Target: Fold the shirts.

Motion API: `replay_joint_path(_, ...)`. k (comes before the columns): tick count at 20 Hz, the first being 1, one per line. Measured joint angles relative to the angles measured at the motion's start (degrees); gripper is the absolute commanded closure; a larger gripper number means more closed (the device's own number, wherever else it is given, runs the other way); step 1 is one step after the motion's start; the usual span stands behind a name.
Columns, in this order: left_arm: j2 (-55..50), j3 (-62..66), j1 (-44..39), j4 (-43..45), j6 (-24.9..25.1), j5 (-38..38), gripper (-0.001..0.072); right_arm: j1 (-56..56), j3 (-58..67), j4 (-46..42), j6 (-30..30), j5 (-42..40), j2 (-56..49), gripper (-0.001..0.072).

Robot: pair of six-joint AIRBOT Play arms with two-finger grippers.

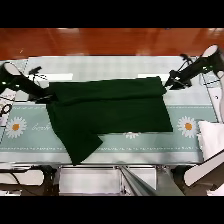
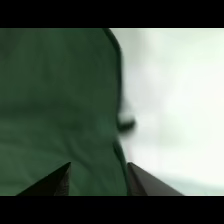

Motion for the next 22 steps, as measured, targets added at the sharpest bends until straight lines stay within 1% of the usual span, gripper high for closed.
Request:
replay_joint_path(1, 2.86, -0.68, 1.44, 0.02, -0.44, -0.83, 0.0202, -1.07, -1.22, -0.59, 0.15, 0.94, 2.62, 0.0296)
replay_joint_path(3, 9.29, -3.89, 5.2, 0.37, -1.09, -1.97, 0.0202, -3.48, -6.95, -0.76, -0.04, 0.15, 9.22, 0.0296)
replay_joint_path(6, 20.11, -13.88, 12.85, -1.88, -1.27, -2.08, 0.0202, -7.41, -22.56, 2.99, -3.13, -6.73, 21.16, 0.0296)
replay_joint_path(8, 27.3, -23.26, 18.21, -6.27, -1.25, -1.36, 0.0202, -10.56, -35.47, 10.32, -8.74, -10.95, 30.03, 0.0296)
replay_joint_path(11, 35.67, -37.59, 22.53, -11.74, -1.07, -0.26, 0.0202, -14.08, -51.41, 22.67, -17.75, -14.34, 41.79, 0.0296)
replay_joint_path(13, 38.42, -44.37, 23.54, -13.51, -1.03, -0.26, 0.0202, -15.37, -58.47, 27.45, -21.2, -16.39, 47.36, 0.0296)
replay_joint_path(15, 39.87, -48.22, 23.85, -14.51, -1.29, -0.11, 0.0202, -16.04, -62.49, 30.34, -23.1, -17.55, 50.47, 0.0297)
replay_joint_path(18, 40.39, -50.84, 23.93, -15.28, -2.36, 1.7, 0.0202, -16.52, -65.22, 32.46, -24.55, -18.88, 52.57, 0.0297)
replay_joint_path(22, 37.75, -52.02, 22.64, -15.98, -2.47, 4.55, 0.0202, -16.68, -66.49, 33.31, -25.16, -19.45, 53.51, 0.0297)
